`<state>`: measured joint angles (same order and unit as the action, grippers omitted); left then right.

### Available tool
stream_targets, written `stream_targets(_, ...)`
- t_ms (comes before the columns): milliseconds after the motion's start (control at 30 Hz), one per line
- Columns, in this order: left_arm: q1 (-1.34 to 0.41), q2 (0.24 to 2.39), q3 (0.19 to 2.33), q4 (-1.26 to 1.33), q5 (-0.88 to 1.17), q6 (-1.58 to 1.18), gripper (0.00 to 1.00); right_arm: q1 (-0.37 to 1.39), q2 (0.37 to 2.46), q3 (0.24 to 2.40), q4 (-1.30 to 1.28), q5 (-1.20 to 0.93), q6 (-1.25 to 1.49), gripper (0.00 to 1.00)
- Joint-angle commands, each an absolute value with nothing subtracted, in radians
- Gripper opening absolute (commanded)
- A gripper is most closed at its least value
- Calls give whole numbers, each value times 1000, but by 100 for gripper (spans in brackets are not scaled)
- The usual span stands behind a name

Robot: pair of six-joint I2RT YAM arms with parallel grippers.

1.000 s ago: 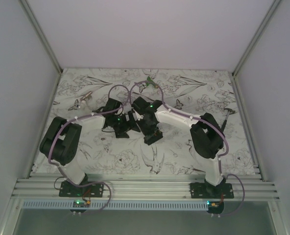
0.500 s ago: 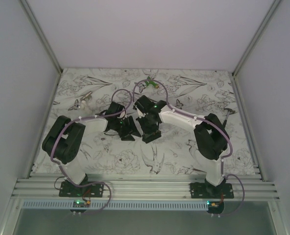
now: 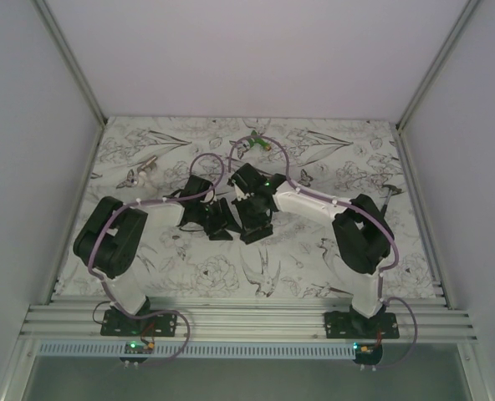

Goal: Snap on the fuse box
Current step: Install the fuse at the fuse box base.

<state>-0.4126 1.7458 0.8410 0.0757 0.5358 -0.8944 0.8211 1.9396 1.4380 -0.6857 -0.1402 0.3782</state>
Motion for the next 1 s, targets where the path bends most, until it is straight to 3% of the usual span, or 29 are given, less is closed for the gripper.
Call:
stream_targets(0, -417, 1796, 821, 69, 520, -913, 50, 816, 1886, 1446, -637, -175, 399, 0)
stream_targets(967, -438, 1823, 831, -125, 315, -992, 53, 821, 1884, 1483, -670, -158, 399, 0)
